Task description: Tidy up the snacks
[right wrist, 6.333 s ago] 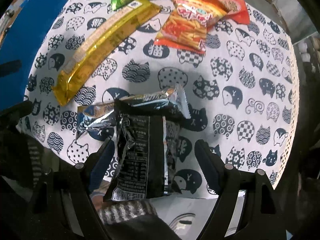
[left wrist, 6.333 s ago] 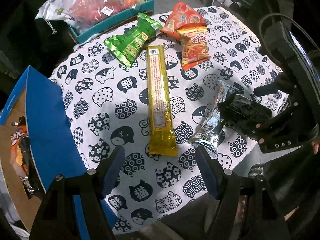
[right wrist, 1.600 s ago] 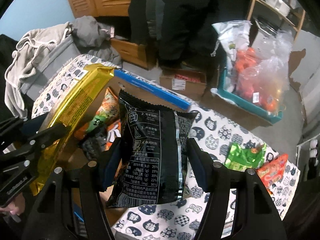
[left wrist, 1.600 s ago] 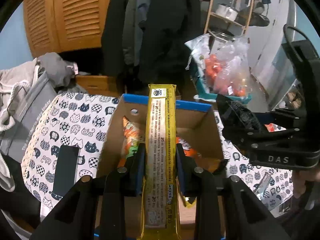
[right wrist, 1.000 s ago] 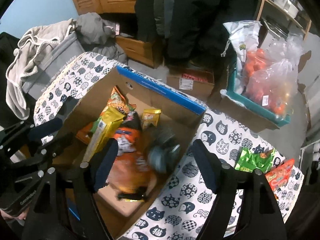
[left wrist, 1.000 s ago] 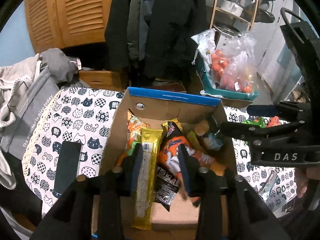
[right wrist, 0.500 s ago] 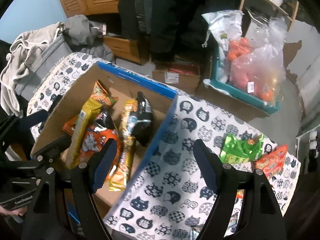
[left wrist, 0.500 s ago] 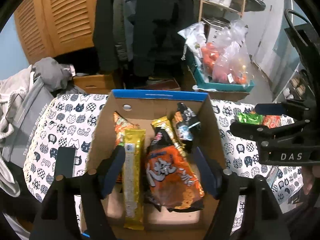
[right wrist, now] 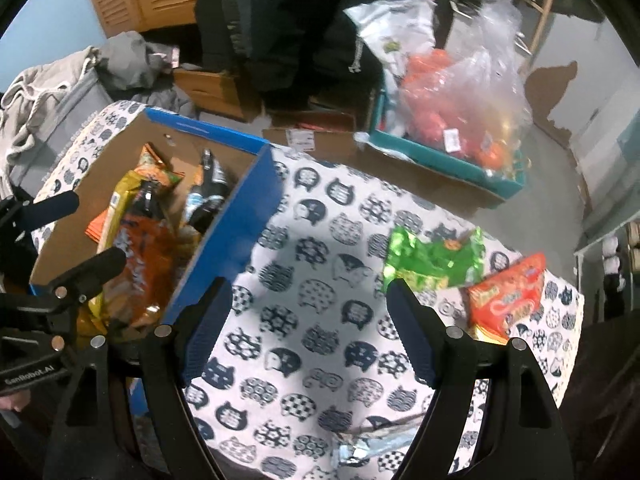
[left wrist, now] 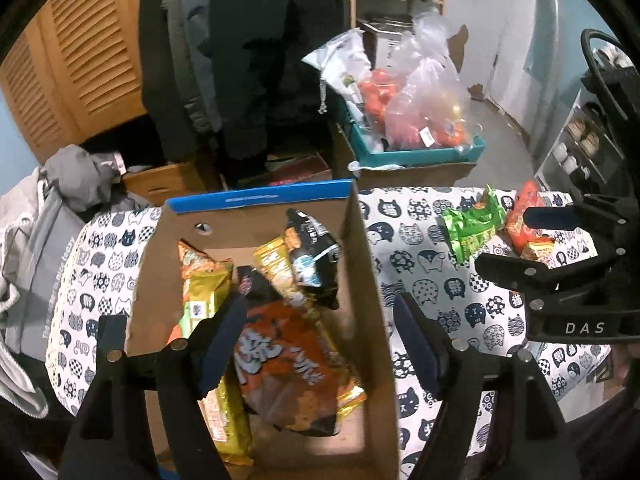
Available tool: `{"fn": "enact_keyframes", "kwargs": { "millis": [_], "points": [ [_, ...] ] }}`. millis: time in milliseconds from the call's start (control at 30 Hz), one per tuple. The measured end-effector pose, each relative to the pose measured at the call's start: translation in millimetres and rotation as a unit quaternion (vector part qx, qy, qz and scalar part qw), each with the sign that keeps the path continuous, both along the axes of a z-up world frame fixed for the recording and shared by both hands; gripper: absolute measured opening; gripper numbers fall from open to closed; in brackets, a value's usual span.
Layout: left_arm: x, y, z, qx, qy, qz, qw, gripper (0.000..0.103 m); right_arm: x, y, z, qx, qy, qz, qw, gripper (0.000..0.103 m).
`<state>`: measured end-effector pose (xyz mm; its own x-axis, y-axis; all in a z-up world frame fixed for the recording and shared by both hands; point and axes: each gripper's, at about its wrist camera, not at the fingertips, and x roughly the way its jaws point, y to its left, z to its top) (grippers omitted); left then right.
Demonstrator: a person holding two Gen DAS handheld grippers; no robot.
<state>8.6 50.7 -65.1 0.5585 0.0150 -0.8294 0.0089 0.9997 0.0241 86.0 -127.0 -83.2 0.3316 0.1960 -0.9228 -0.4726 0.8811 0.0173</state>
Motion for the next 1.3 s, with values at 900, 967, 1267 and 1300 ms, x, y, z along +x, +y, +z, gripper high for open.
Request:
{"fn": "enact_keyframes", "kwargs": {
  "millis": [900, 967, 1267, 1300],
  "points": [
    [34, -114, -27, 0.051, 0.029, -0.09, 0.9942, 0.078, 8, -151, -41, -0.019, 0.029, -0.14, 0.99, 0.08],
    [39, -121, -33, 0.047, 0.035, -0.097, 0.9935, 0.078, 9, -160, -47, -0.024, 0.034, -0.149, 0.988, 0.08],
    [65, -137, -66, 0.022, 0.074, -0.117, 0.9901, 0.078, 20, -200, -88, -0.036, 0.07, -0.207, 0.975, 0.08],
    [68, -137, -70, 0.017, 0.079, -0.117, 0.9899, 0.078, 23, -202, -94, -0.037, 0.075, -0.211, 0.974, 0.08]
  ]
}}
